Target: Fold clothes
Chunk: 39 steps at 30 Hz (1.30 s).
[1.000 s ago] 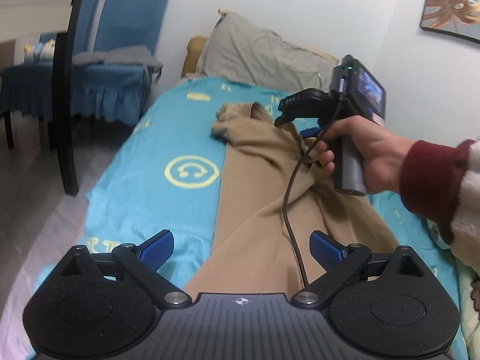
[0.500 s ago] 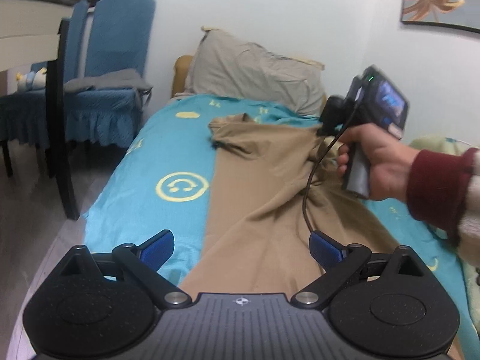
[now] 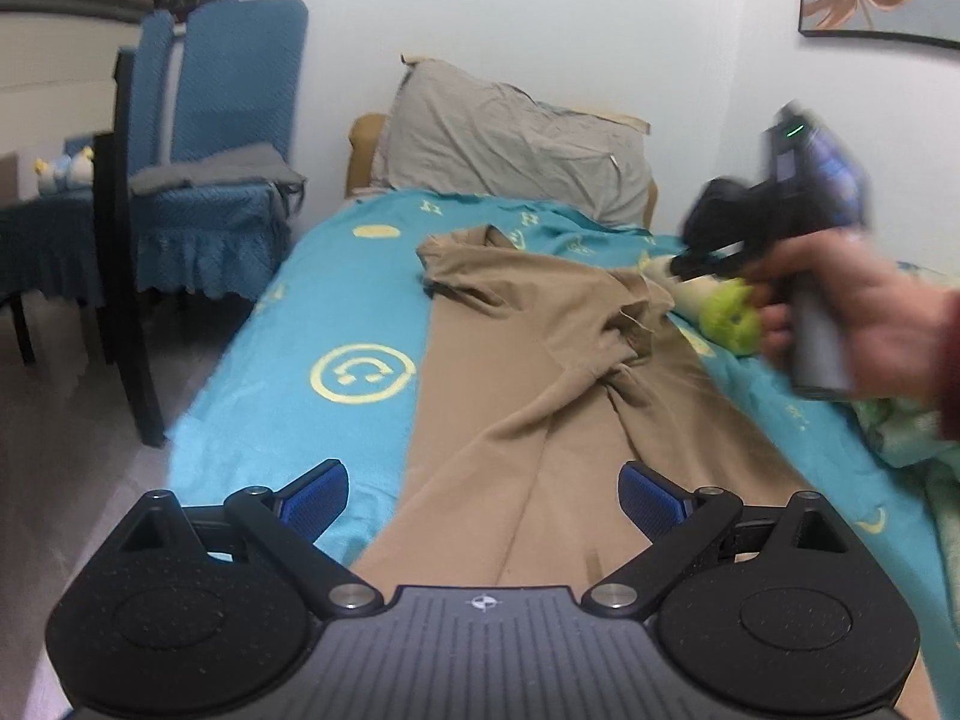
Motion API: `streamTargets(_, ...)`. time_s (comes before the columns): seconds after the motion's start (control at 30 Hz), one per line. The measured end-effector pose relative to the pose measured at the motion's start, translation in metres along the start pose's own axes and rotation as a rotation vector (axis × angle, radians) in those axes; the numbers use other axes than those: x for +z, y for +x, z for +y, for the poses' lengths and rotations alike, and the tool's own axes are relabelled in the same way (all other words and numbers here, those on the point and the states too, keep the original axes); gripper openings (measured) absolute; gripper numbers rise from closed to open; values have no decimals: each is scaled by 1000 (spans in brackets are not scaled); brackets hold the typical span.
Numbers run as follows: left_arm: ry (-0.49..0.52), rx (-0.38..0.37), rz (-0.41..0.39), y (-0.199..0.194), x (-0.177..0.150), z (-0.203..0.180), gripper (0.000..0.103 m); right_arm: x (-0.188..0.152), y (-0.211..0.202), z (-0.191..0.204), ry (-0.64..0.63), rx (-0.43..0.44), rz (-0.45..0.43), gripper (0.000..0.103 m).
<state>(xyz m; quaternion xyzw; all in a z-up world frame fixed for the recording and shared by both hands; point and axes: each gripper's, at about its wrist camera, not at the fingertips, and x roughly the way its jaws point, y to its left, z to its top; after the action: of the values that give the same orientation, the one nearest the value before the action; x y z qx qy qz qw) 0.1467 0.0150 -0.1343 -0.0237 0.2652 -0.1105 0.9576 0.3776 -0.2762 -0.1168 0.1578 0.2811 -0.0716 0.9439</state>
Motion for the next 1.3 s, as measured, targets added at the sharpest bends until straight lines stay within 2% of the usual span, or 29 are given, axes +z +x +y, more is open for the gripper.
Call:
streamTargets(0.1, 33, 25, -26, -16, 2, -8, 98, 0, -53, 6, -75, 39, -4, 7)
streamTargets(0.23, 45, 26, -42, -41, 4, -17, 98, -13, -143, 13, -134, 86, -35, 7)
streamTargets(0.4, 80, 3, -67, -74, 6, -31, 99, -45, -251, 12, -173, 150, -54, 7)
streamTargets(0.5, 67, -24, -43, -83, 5, -35, 99, -69, -295, 6, -185, 172, -58, 8)
streamTargets(0.53, 62, -29, -33, -86, 4, -36, 99, -77, -308, 3, -182, 178, -61, 12)
streamTargets(0.57, 59, -33, -24, -88, 2, -37, 99, -85, -321, 0, -178, 184, -66, 23)
streamTargets(0.63, 50, -36, -2, -91, 0, -37, 99, -101, -339, -9, -161, 203, -96, 91)
streamTargets(0.67, 40, -37, 10, -92, -2, -36, 99, -108, -346, -13, -148, 215, -115, 101)
streamTargets(0.73, 16, -37, 38, -93, -4, -32, 99, -122, -358, -22, -121, 236, -144, 103)
streamTargets(0.83, -52, -30, 98, -92, -4, -15, 100, -130, -359, -30, -85, 249, -115, 103)
streamTargets(1.0, -172, -30, 262, -81, 4, 30, 99, -131, -351, -41, -37, 233, -108, 103)
streamTargets(1.17, -316, -62, 423, -69, 13, 83, 97, -131, -342, -57, 95, 301, -60, 103)
streamTargets(1.23, -315, -51, 475, -62, 13, 97, 95, -132, -337, -59, 112, 307, -50, 103)
streamTargets(1.3, -265, -39, 525, -55, 13, 110, 93, -134, -333, -61, 123, 297, -41, 103)
